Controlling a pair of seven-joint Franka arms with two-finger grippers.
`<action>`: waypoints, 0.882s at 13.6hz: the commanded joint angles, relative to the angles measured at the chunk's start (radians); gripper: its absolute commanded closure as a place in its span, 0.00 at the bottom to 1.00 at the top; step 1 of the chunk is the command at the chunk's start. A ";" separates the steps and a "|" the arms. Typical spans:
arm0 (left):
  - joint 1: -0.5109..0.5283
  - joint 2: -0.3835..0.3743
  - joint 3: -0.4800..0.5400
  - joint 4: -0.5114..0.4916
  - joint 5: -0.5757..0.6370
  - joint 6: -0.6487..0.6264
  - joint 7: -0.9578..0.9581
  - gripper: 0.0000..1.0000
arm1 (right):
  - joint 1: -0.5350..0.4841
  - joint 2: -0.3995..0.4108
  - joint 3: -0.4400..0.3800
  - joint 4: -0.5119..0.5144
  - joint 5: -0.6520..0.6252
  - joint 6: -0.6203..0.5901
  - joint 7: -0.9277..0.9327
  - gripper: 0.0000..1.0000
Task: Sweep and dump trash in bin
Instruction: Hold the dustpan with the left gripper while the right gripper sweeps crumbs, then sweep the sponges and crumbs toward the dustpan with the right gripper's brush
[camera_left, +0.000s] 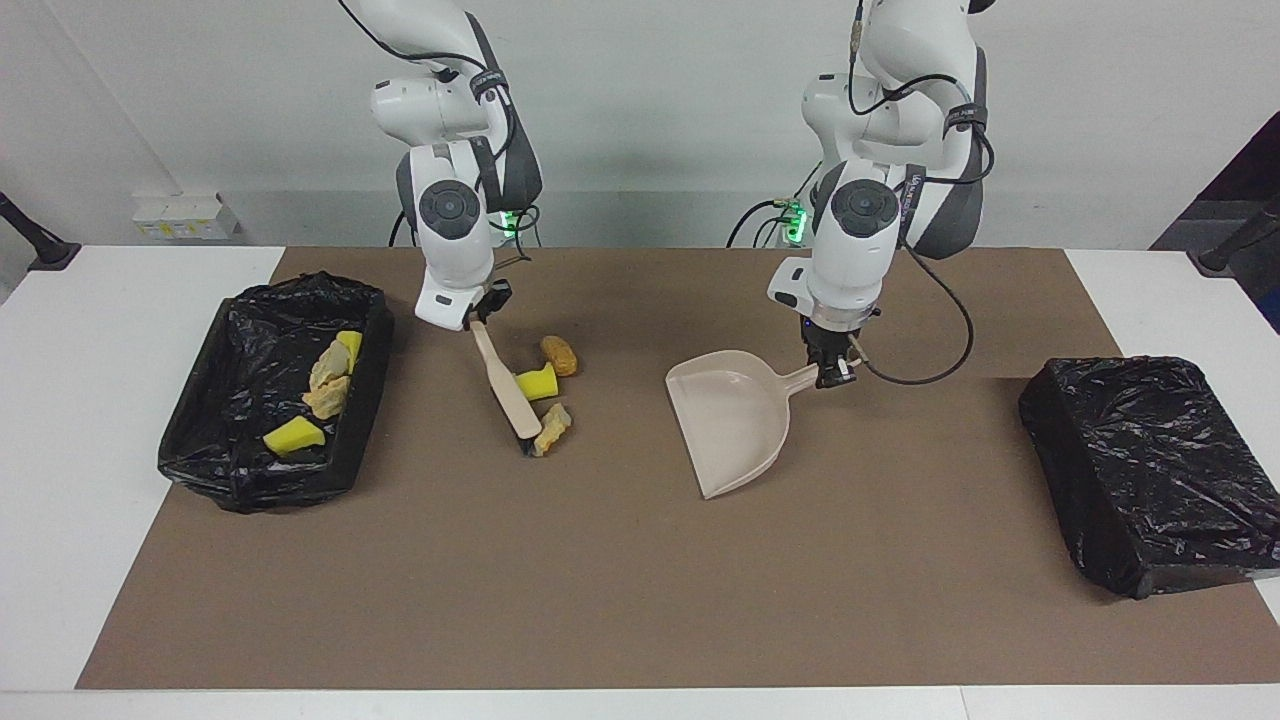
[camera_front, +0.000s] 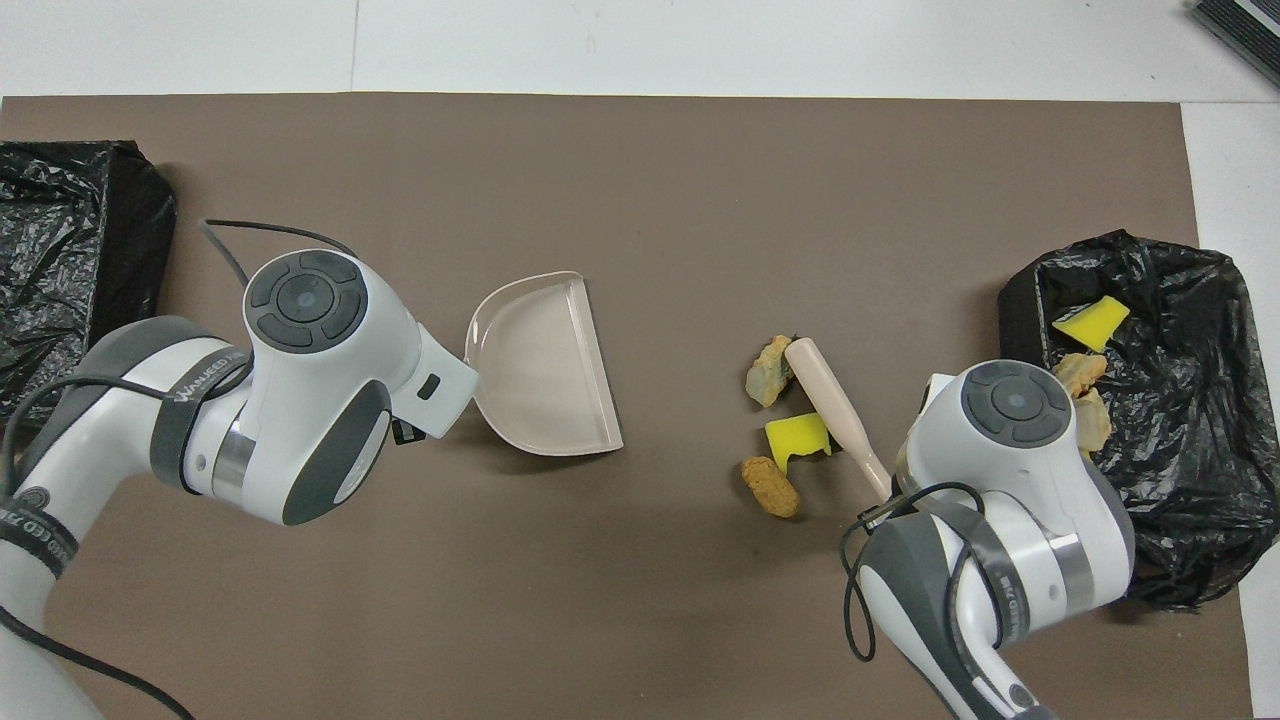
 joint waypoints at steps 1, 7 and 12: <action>-0.012 -0.028 0.012 -0.043 0.033 0.033 0.010 1.00 | 0.023 -0.040 0.004 -0.039 0.082 -0.010 0.065 1.00; -0.028 -0.060 0.009 -0.096 0.081 0.032 0.012 1.00 | 0.013 -0.037 0.001 -0.036 0.075 -0.023 0.212 1.00; -0.067 -0.085 0.009 -0.133 0.101 0.032 0.038 1.00 | 0.035 -0.037 0.005 -0.039 0.096 -0.002 0.369 1.00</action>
